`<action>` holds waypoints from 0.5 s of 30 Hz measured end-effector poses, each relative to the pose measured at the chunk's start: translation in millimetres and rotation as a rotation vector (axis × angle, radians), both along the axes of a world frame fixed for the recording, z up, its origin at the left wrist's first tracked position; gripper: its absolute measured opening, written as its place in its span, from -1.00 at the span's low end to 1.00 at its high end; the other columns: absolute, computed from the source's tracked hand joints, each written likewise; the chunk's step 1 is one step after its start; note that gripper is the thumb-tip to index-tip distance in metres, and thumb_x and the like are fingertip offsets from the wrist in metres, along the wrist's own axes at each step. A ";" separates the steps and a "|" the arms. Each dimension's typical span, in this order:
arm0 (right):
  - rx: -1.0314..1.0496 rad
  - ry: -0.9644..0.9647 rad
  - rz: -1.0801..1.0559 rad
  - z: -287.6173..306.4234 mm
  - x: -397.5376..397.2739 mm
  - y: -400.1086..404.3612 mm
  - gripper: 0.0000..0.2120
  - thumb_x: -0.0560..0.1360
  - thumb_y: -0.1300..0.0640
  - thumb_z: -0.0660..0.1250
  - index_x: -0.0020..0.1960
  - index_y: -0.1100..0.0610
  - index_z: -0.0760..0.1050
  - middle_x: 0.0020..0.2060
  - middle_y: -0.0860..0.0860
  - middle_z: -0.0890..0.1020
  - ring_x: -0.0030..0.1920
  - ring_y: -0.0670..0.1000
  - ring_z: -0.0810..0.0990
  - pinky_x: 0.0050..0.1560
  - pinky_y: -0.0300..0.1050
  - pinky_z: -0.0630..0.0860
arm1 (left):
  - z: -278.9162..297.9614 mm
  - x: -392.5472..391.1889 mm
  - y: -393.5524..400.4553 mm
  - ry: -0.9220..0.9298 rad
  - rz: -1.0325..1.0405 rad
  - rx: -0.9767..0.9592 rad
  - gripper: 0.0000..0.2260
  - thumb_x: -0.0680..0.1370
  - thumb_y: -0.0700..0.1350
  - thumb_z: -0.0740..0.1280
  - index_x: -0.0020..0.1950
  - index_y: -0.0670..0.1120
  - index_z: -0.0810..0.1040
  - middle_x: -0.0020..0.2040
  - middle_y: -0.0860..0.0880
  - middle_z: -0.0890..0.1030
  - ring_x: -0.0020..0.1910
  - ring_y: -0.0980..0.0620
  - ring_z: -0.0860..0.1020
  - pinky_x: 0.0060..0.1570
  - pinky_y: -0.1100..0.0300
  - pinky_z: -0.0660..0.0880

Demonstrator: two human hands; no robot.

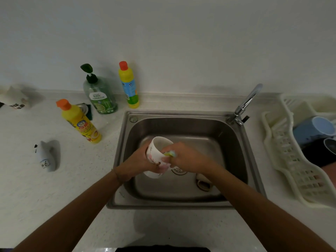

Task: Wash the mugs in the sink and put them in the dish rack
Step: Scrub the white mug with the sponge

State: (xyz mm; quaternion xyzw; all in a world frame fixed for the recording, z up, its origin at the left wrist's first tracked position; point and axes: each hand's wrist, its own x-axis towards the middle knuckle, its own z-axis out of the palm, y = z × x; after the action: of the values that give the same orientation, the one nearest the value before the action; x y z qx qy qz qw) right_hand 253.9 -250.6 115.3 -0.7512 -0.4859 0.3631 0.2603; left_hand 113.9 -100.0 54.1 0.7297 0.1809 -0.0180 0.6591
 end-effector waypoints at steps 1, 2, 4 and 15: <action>0.023 0.023 -0.017 3.3 3.7 -0.2 -0.78 0.58 0.12 0.39 0.20 0.12 0.65 0.09 0.05 0.70 0.06 -0.03 0.66 0.17 -0.10 0.58 | 1.6 0.8 -1.7 -0.010 0.013 -0.017 -0.24 0.32 -0.31 0.64 0.43 0.01 0.42 0.26 0.02 0.64 0.26 -0.04 0.61 0.13 0.13 0.62; 0.057 0.020 -0.043 6.8 8.7 -0.4 -0.80 0.59 0.13 0.37 0.18 0.12 0.66 0.06 0.03 0.71 0.02 -0.04 0.67 0.15 -0.01 0.60 | 2.2 1.5 -2.7 -0.015 0.036 -0.041 -0.25 0.33 -0.33 0.63 0.43 0.02 0.42 0.26 0.01 0.65 0.25 -0.04 0.62 0.11 0.15 0.62; 0.147 0.017 -0.117 14.3 19.5 -2.1 -0.81 0.61 0.13 0.33 0.16 0.07 0.68 0.02 -0.04 0.72 0.01 -0.07 0.68 0.11 0.06 0.62 | 2.3 2.4 -2.5 -0.017 0.093 -0.104 -0.28 0.37 -0.32 0.60 0.45 0.02 0.42 0.26 -0.02 0.65 0.24 -0.05 0.63 0.10 0.11 0.63; 0.265 -0.413 -0.159 -2.6 -35.9 -5.3 -0.42 0.71 -0.02 0.05 0.63 -0.10 -0.15 0.62 -0.14 -0.16 0.56 -0.24 -0.31 0.60 -0.12 -0.14 | 31.6 20.6 -20.0 -0.031 0.466 -0.837 -0.63 0.51 0.03 0.35 0.28 -0.05 0.59 0.12 -0.11 0.71 0.02 -0.03 0.71 -0.13 0.03 0.67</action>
State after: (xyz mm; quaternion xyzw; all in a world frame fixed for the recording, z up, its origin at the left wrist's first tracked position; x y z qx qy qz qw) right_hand 218.0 -255.9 112.7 -0.8045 -0.5116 0.1138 0.2795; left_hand 134.5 -120.1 85.7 0.3418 0.3070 0.0699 0.8855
